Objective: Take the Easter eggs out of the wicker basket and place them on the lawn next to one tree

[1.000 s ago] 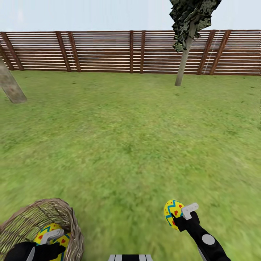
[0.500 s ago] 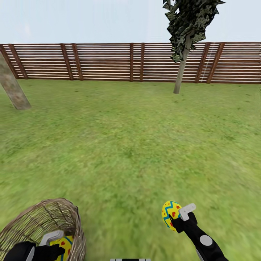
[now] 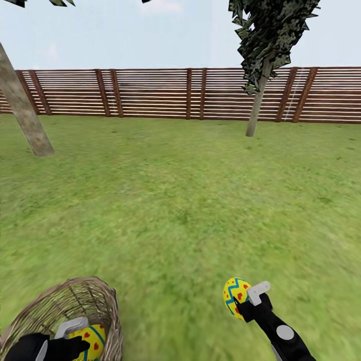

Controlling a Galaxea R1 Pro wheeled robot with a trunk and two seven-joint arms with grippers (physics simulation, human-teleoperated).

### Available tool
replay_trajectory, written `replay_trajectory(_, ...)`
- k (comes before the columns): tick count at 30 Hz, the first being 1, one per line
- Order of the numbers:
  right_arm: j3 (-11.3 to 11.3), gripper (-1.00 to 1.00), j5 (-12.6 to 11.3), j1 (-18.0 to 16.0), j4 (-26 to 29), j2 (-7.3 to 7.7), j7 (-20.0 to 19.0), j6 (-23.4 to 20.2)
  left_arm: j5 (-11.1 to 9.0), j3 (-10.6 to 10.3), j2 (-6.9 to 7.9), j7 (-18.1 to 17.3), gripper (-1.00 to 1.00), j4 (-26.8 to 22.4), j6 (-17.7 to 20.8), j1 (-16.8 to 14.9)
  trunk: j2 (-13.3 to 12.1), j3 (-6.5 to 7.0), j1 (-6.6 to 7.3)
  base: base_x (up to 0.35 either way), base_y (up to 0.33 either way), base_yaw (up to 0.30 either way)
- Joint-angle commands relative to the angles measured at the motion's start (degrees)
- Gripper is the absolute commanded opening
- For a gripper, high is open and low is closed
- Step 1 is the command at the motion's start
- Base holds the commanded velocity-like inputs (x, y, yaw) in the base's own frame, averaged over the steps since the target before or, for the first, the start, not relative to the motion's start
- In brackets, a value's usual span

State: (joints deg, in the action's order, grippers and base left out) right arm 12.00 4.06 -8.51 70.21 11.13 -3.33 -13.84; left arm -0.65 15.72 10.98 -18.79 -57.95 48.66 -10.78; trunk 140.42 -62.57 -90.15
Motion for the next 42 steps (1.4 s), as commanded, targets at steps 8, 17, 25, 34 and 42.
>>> replay_trajectory(8,0.04,-1.00,0.43,-0.02,0.02,0.01,-0.19,-0.44,-0.10,0.10,0.00,-0.30,-1.00,-0.10,-0.18,-0.03,-3.20,1.39,1.77,0.000,0.000,0.002)
replay_trajectory(17,-0.03,-1.00,0.42,-0.02,0.01,-0.10,0.04,-0.91,-0.04,-0.05,-4.01,-0.59,-1.00,-0.91,-9.70,0.06,-6.81,3.01,3.75,0.000,0.000,0.000)
replay_trajectory(25,-0.05,-1.00,0.26,-0.02,0.01,-0.60,0.09,-5.30,0.54,0.02,-4.32,2.18,-1.00,7.67,-9.20,-0.02,-10.02,4.44,5.51,0.000,0.000,0.000)
replay_trajectory(34,0.45,-1.00,0.35,-0.02,-0.09,-1.81,0.08,-5.32,0.13,0.10,-4.38,4.90,-1.00,7.35,-9.69,-0.03,-13.63,6.06,7.48,0.000,0.000,0.000)
replay_trajectory(42,3.73,-1.00,0.35,-0.02,-3.03,-2.24,0.19,-5.31,0.04,0.09,-4.41,4.88,-1.00,6.59,-9.67,-0.03,-16.84,7.49,9.24,0.000,0.000,0.000)
